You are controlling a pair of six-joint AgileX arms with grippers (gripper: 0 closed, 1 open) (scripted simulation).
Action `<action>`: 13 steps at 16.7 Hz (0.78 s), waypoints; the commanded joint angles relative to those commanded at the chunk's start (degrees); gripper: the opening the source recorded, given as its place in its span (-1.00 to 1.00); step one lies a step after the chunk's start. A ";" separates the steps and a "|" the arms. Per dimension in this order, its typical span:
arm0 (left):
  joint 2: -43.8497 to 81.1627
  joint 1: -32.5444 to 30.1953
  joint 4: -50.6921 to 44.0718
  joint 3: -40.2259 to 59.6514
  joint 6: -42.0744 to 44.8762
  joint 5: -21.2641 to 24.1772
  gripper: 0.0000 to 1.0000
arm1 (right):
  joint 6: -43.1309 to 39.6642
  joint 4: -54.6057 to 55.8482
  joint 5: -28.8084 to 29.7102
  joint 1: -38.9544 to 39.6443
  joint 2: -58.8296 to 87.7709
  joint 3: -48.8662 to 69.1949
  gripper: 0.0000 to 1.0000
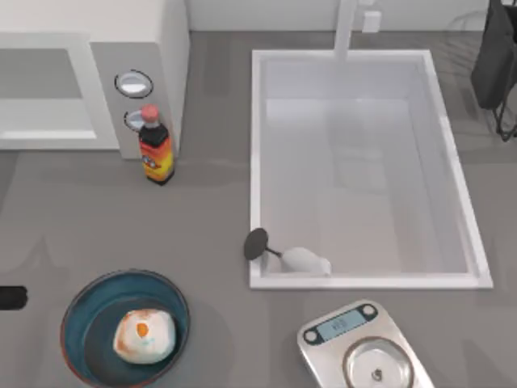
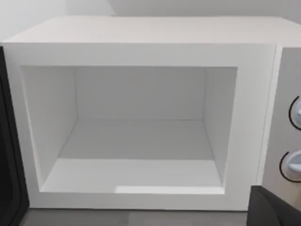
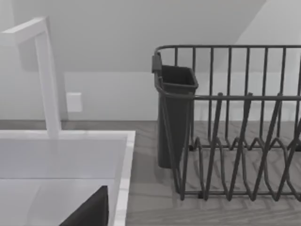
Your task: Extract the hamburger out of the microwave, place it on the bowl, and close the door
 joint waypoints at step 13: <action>-1.79 -21.15 -6.86 5.06 -0.03 -21.15 -1.00 | 0.00 0.00 0.00 0.00 0.00 0.00 1.00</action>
